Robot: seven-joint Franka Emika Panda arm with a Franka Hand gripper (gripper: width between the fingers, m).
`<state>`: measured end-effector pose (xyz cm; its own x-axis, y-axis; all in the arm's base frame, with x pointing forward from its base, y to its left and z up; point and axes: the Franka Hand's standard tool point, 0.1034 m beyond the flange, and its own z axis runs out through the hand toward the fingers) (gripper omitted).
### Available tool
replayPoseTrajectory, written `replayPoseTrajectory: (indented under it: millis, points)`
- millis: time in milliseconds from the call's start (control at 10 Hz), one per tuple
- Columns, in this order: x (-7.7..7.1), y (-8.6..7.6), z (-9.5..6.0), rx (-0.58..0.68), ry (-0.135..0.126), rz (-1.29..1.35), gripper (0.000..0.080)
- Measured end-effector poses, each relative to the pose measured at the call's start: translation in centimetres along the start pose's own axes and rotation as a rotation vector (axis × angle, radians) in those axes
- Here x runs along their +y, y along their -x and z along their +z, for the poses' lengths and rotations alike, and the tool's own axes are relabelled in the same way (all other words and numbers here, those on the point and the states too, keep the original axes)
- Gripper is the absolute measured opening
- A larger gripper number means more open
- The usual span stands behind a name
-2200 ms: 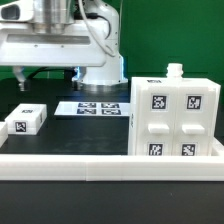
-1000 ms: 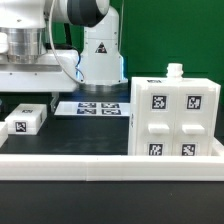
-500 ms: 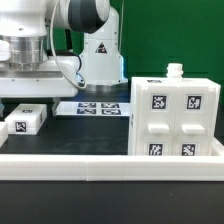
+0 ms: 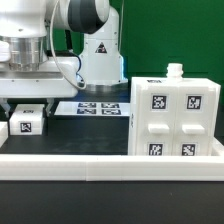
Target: Assemble cabinet
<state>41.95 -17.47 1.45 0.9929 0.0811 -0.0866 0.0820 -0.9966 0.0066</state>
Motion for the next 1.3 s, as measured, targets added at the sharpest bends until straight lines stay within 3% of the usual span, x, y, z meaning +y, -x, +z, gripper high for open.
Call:
replayPoseTrajectory:
  millis: [600, 800, 1000, 1200, 1300]
  points:
    - [-0.1, -0.1, -0.3, 0.000, -0.002, -0.001, 0.0557]
    - [-1.2, -1.5, -3.9, 0.034, -0.015, -0.011, 0.0558]
    - [-2.9, -2.4, -6.3, 0.043, -0.031, 0.015, 0.0558]
    - [-7.1, -4.1, -9.6, 0.051, -0.051, 0.099, 0.0558]
    - [-8.9, -4.6, -10.5, 0.043, -0.061, 0.146, 0.0558]
